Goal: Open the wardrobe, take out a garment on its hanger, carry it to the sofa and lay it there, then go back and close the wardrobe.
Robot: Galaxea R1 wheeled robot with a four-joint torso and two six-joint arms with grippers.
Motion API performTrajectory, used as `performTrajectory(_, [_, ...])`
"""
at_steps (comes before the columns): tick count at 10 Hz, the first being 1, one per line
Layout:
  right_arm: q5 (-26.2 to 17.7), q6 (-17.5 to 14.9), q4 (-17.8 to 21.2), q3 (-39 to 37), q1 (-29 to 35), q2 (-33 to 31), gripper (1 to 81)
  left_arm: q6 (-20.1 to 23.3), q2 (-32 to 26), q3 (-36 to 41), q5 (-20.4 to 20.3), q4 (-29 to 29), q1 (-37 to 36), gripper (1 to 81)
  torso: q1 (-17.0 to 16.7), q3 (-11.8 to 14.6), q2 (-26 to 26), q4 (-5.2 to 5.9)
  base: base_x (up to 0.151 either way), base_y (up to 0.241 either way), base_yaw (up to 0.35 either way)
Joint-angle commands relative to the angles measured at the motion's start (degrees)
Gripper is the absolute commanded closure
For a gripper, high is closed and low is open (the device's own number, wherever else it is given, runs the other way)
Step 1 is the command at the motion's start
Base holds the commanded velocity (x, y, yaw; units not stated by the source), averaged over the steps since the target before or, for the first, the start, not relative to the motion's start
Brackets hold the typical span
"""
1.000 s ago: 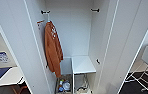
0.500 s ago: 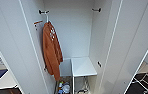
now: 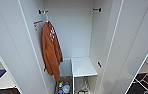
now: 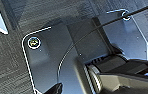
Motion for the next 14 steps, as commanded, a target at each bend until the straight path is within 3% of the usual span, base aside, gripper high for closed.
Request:
performTrajectory(1, [-1.3, 1.7, 1.5, 1.0, 3.4, -2.6, 1.0, -0.1, -3.2, 0.6, -2.3, -3.7, -2.8, 1.0, 0.0, 0.0, 0.0, 0.0, 0.0, 0.0, 0.0])
performTrajectory(3, [0.3, 2.5, 4.3, 4.5, 4.8, -7.4, 1.0, -0.7, -8.7, 0.4, -15.2, -10.3, -2.1, 1.0, 0.0, 0.0, 0.0, 0.0, 0.0, 0.0, 0.0])
performTrajectory(4, [0.2, 2.5, 6.0, 7.8, 5.6, -10.4, 1.0, -1.3, -10.6, 0.4, -16.4, -13.0, -2.0, 1.0, 0.0, 0.0, 0.0, 0.0, 0.0, 0.0, 0.0])
performTrajectory(7, [0.4, 2.5, 9.5, 12.8, 7.3, -16.7, 1.0, -2.3, -13.7, 0.4, -18.7, -21.1, -1.8, 1.0, 0.0, 0.0, 0.0, 0.0, 0.0, 0.0, 0.0])
performTrajectory(8, [0.4, 2.5, 9.7, 12.5, 7.5, -17.2, 1.0, -3.6, -13.4, 0.0, -16.9, -23.5, -1.4, 1.0, 0.0, 0.0, 0.0, 0.0, 0.0, 0.0, 0.0])
performTrajectory(9, [0.0, 2.5, 9.8, 12.9, 7.9, -17.9, 1.0, -4.0, -13.4, -0.8, -14.2, -23.8, 0.8, 1.0, 0.0, 0.0, 0.0, 0.0, 0.0, 0.0, 0.0])
performTrajectory(12, [-0.3, 2.5, 10.7, 14.8, 8.5, -19.4, 1.0, -4.0, -14.3, -1.0, -13.5, -24.2, 4.5, 1.0, 0.0, 0.0, 0.0, 0.0, 0.0, 0.0, 0.0])
performTrajectory(13, [-0.4, 2.6, 11.6, 17.0, 8.9, -21.0, 1.0, -1.7, -14.8, -1.0, -13.5, -28.2, 4.5, 1.0, 0.0, 0.0, 0.0, 0.0, 0.0, 0.0, 0.0])
performTrajectory(14, [-0.4, 2.5, 12.9, 19.8, 9.7, -23.2, 1.0, 8.0, -15.6, -0.7, -13.5, -35.8, 4.2, 1.0, 0.0, 0.0, 0.0, 0.0, 0.0, 0.0, 0.0])
